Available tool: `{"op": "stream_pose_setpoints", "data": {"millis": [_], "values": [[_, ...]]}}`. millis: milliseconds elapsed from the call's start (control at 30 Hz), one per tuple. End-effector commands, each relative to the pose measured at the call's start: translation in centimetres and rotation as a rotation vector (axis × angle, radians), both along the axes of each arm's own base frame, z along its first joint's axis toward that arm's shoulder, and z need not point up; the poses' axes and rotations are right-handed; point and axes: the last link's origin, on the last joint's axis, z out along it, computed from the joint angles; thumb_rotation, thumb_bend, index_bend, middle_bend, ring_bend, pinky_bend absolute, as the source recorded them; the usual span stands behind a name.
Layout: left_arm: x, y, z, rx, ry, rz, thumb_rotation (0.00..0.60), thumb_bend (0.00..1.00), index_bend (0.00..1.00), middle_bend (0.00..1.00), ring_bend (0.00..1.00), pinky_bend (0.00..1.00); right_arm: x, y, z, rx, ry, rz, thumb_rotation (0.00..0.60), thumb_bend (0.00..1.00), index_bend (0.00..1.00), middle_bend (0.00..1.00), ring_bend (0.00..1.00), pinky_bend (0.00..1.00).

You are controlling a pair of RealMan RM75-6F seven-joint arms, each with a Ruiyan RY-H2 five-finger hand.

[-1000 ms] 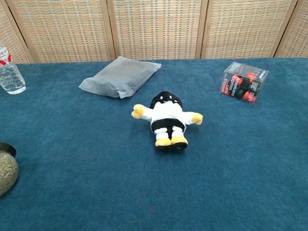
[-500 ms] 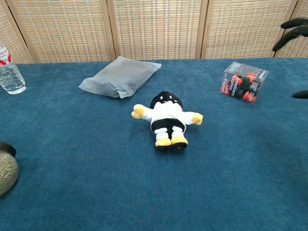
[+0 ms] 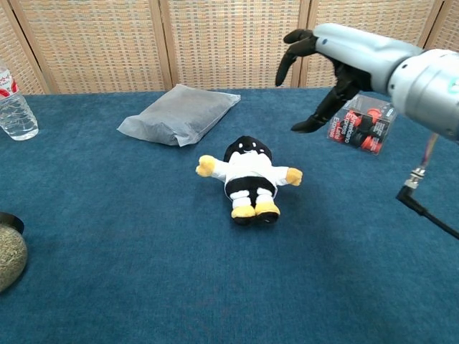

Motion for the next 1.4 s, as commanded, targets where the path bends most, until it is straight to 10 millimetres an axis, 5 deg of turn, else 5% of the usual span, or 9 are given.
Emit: {"op": "stream_pose_setpoints", "data": {"millis": [33, 600, 1400], "values": [[-0.1, 0.1, 0.1, 0.003, -0.003, 0.004, 0.600, 0.06, 0.00, 0.00, 0.00, 0.00, 2.1, -1.2, -2.1, 0.024, 0.006, -0.004, 0.600, 0.32, 0.41, 0.08, 0.00, 0.03], [-0.5, 0.5, 0.1, -0.007, -0.015, 0.023, 0.600, 0.06, 0.00, 0.00, 0.00, 0.00, 5.3, -2.6, -8.7, 0.109, 0.063, -0.048, 0.600, 0.44, 0.47, 0.10, 0.00, 0.03], [-0.6, 0.6, 0.2, -0.009, -0.015, 0.030, 0.600, 0.06, 0.00, 0.00, 0.00, 0.00, 7.5, -3.5, -12.1, 0.163, 0.141, -0.082, 0.600, 0.44, 0.47, 0.10, 0.00, 0.03]]}}
